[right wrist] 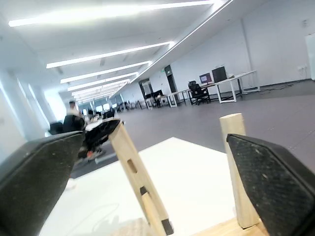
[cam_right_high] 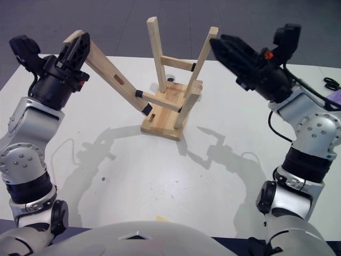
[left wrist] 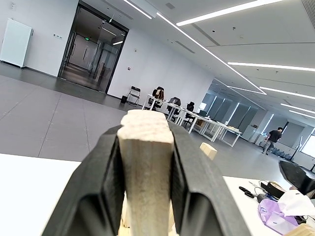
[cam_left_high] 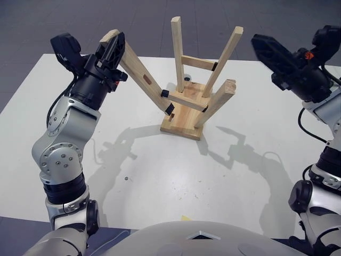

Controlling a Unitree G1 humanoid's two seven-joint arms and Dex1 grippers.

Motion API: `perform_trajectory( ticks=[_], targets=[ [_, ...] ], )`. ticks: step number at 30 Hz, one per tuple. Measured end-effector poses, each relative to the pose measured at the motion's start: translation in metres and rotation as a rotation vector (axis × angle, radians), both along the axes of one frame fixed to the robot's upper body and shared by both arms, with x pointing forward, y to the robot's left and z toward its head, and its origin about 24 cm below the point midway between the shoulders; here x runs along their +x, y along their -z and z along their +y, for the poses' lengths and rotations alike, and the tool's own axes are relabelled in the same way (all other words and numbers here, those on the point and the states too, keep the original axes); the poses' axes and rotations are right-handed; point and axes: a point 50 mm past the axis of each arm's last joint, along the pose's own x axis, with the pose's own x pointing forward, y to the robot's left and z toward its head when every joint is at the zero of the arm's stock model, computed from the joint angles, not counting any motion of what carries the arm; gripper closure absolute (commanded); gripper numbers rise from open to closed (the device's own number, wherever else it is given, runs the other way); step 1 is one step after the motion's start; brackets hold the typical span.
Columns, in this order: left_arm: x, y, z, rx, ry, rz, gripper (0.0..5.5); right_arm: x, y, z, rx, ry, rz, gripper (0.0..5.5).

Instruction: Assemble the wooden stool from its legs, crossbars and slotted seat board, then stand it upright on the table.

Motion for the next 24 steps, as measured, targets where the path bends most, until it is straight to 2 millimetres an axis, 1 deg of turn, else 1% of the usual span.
perform_trajectory(
  ticks=[2, 4, 5, 9, 14, 16, 19, 23, 24],
  targets=[
    [-0.001, -0.001, -0.001, 0.003, 0.001, -0.007, 4.47, -0.006, 0.006, 0.008, -0.07, -0.072, -0.026, 0.1],
    [-0.002, -0.002, -0.001, 0.005, 0.004, -0.013, 4.47, -0.009, 0.012, 0.01, -0.135, -0.104, -0.055, 0.1],
    [-0.002, -0.002, -0.002, 0.007, 0.004, -0.013, 4.47, -0.009, 0.016, 0.01, -0.184, -0.115, -0.079, 0.3],
    [-0.001, -0.001, -0.004, 0.027, 0.0, -0.01, 4.47, -0.006, 0.026, 0.011, -0.266, -0.113, -0.135, 0.88],
    [-0.001, 0.0, -0.004, 0.037, -0.001, -0.011, 4.47, -0.005, 0.028, 0.011, -0.282, -0.102, -0.164, 1.68],
    [-0.001, 0.001, -0.005, 0.031, 0.006, -0.011, 4.47, -0.005, 0.031, 0.012, -0.276, -0.095, -0.16, 1.94],
    [-0.001, 0.001, -0.005, 0.028, 0.009, -0.009, 4.47, -0.003, 0.035, 0.014, -0.266, -0.083, -0.147, 2.48],
    [0.0, 0.003, -0.001, -0.038, 0.005, 0.005, 4.47, -0.002, 0.04, 0.014, -0.246, -0.057, -0.115, 3.12],
    [0.0, 0.002, 0.002, -0.053, 0.003, 0.006, 4.47, -0.002, 0.042, 0.014, -0.237, -0.051, -0.107, 3.16]
  ],
)
